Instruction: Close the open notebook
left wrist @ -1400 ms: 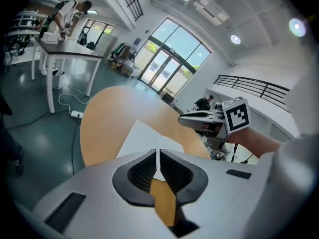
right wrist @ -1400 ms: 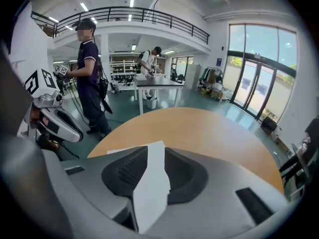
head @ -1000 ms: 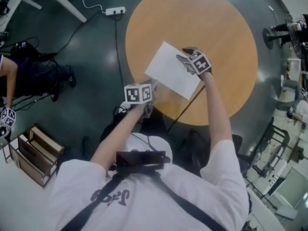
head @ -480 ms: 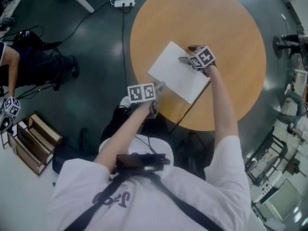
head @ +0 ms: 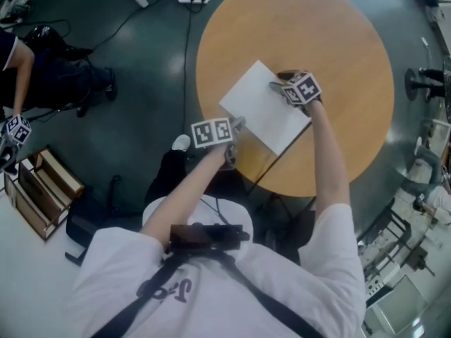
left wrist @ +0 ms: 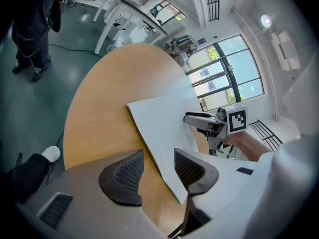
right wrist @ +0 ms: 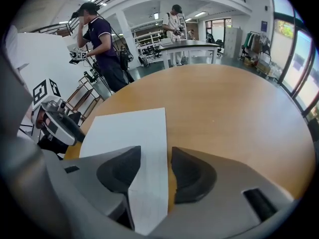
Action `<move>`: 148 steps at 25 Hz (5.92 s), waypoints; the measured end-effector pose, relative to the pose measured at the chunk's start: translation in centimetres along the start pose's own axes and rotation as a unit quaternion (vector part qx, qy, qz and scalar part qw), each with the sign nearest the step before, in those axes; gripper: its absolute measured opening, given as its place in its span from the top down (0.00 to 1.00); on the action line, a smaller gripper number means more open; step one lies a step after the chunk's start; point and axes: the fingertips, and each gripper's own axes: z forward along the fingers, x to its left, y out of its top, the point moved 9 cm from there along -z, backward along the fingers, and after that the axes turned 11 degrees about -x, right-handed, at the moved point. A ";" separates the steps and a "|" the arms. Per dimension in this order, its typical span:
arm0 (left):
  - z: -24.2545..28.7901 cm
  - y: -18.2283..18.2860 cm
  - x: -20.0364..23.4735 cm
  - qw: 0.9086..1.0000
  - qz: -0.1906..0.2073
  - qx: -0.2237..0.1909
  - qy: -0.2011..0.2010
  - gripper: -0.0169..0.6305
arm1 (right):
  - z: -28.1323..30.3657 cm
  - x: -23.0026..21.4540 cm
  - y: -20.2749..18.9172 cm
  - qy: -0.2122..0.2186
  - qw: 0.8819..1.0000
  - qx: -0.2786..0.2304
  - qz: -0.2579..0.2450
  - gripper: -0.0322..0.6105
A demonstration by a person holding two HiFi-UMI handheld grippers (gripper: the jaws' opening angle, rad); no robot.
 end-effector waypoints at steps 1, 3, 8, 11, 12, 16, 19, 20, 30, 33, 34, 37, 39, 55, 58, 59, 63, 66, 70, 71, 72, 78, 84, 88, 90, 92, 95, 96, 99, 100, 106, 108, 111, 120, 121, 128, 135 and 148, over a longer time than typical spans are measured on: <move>0.2 0.0 -0.1 1.000 -0.006 -0.002 -0.004 0.66 | 0.1 0.2 0.1 0.003 1.000 0.000 -0.001 0.61; 0.6 0.2 -0.3 1.000 -0.020 -0.008 -0.008 0.66 | 0.1 0.3 0.2 0.003 1.000 0.001 -0.001 0.64; 0.6 0.2 -0.1 0.999 -0.043 -0.029 -0.007 0.71 | -0.2 0.3 0.1 -0.012 1.000 -0.004 0.008 0.66; 0.5 0.1 0.8 0.999 -0.039 -0.033 0.006 0.85 | -0.2 0.4 0.0 -0.019 1.000 -0.008 0.013 0.67; 0.6 0.1 0.8 0.999 -0.035 -0.034 0.009 0.87 | -0.1 0.3 -0.1 -0.020 1.000 -0.010 0.014 0.67; 0.9 0.3 0.7 0.999 -0.015 -0.032 0.010 0.91 | -0.3 0.0 -0.1 -0.026 0.999 -0.015 0.015 0.67; 0.9 0.2 1.3 0.999 0.003 -0.033 0.005 0.92 | -0.1 0.1 -0.2 -0.028 0.999 -0.021 0.021 0.69; 1.0 0.2 1.4 0.999 0.009 -0.034 0.001 0.92 | -0.1 0.0 -0.2 -0.030 0.999 -0.026 0.023 0.69; -0.5 -0.3 0.6 0.987 0.146 -0.056 -0.027 0.94 | -1.1 0.4 -1.4 -0.045 0.994 -0.078 0.062 0.72; -0.7 0.2 0.4 0.977 0.197 -0.072 -0.039 0.94 | -1.1 0.4 -1.3 -0.058 0.991 -0.096 0.071 0.72; -1.0 0.4 0.3 0.972 0.218 -0.077 -0.042 0.94 | -1.1 0.4 -1.4 -0.060 0.990 -0.102 0.074 0.72; -1.7 0.9 -0.2 0.955 0.281 -0.081 -0.047 0.94 | -1.1 0.8 -1.5 -0.067 0.987 -0.120 0.085 0.71; -1.8 1.3 -0.4 0.947 0.307 -0.084 -0.047 0.94 | -1.1 0.9 -1.7 -0.075 0.983 -0.133 0.096 0.71; -2.9 0.9 -2.7 0.878 0.464 -0.088 -0.076 0.96 | -7.7 3.9 -5.1 -0.231 0.932 -0.221 0.171 0.84; -3.0 0.9 -2.7 0.860 0.497 -0.081 -0.082 0.96 | -9.1 5.4 -6.0 -0.249 0.908 -0.264 0.208 0.90; -3.0 0.9 -2.7 0.852 0.511 -0.080 -0.085 0.96 | -9.5 6.0 -6.3 -0.255 0.900 -0.277 0.221 0.90; -3.3 0.7 -2.9 0.820 0.558 -0.077 -0.098 0.96 | -10.8 8.9 -7.4 -0.273 0.877 -0.308 0.246 0.90; -3.7 0.1 -3.4 0.801 0.585 -0.069 -0.107 0.96 | -11.6 11.6 -8.8 -0.287 0.867 -0.319 0.254 0.90; -3.9 -1.1 -3.8 0.769 0.625 -0.056 -0.121 0.96 | -12.4 15.0 -11.2 -0.310 0.847 -0.333 0.276 0.90; -4.0 -1.4 -3.9 0.764 0.631 -0.051 -0.125 0.96 | -12.6 15.7 -11.7 -0.313 0.840 -0.338 0.286 0.90; -4.0 -1.6 -4.1 0.761 0.635 -0.048 -0.129 0.96 | -12.7 16.3 -12.0 -0.314 0.834 -0.345 0.296 0.90; -3.5 -3.4 -4.2 0.751 0.643 -0.020 -0.150 0.96 | -12.0 19.7 -14.0 -0.309 0.800 -0.381 0.345 0.90; -2.2 -5.8 -3.4 0.755 0.638 0.027 -0.149 0.96 | -10.5 22.3 -15.7 -0.312 0.784 -0.387 0.372 0.90; -1.3 -7.0 -2.5 0.758 0.635 0.052 -0.140 0.96 | -9.8 23.4 -17.3 -0.335 0.751 -0.387 0.417 0.91; -1.1 -7.5 -2.0 0.758 0.635 0.064 -0.136 0.96 | -9.3 24.0 -17.9 -0.337 0.741 -0.389 0.432 0.91; -1.1 -8.0 -1.6 0.756 0.636 0.071 -0.134 0.96 | -9.0 24.8 -18.5 -0.336 0.739 -0.387 0.437 0.91; -1.1 -8.4 -1.5 0.755 0.637 0.072 -0.138 0.96 | -8.3 25.8 -18.9 -0.331 0.740 -0.386 0.441 0.91; -1.2 -8.4 -1.6 0.754 0.637 0.070 -0.142 0.96 | -8.2 26.0 -18.8 -0.331 0.739 -0.385 0.443 0.91; -1.8 -7.8 -1.9 0.754 0.635 0.065 -0.152 0.96 | -8.0 26.9 -18.2 -0.334 0.731 -0.390 0.449 0.91; -2.1 -7.5 -2.0 0.757 0.632 0.063 -0.153 0.96 | -7.9 27.2 -17.8 -0.335 0.727 -0.395 0.451 0.91; -4.7 -5.0 -3.6 0.781 0.600 0.038 -0.170 0.96 | -9.3 29.0 -14.7 -0.359 0.728 -0.409 0.417 0.91; -6.0 -3.7 -4.5 0.787 0.588 0.019 -0.185 0.96 | -10.2 29.6 -12.9 -0.369 0.733 -0.411 0.397 0.91; -8.3 -1.7 -6.1 0.791 0.575 -0.016 -0.211 0.96 | -12.0 30.7 -9.9 -0.385 0.738 -0.422 0.361 0.91; -17.0 3.8 -10.7 0.764 0.557 -0.117 -0.303 0.96 | -17.7 35.5 -0.4 -0.466 0.714 -0.465 0.241 0.91; -17.9 4.5 -11.1 0.760 0.556 -0.126 -0.312 0.96 | -18.3 36.1 0.7 -0.477 0.710 -0.466 0.226 0.91; -23.7 7.4 -15.2 0.739 0.532 -0.188 -0.369 0.96 | -21.8 39.8 6.0 -0.524 0.674 -0.497 0.155 0.92; -26.7 9.1 -17.7 0.717 0.534 -0.219 -0.390 0.96 | -23.0 41.7 7.5 -0.560 0.639 -0.508 0.146 0.92; -26.4 9.6 -18.7 0.709 0.532 -0.236 -0.398 0.96 | -21.8 41.0 8.1 -0.576 0.627 -0.497 0.170 0.92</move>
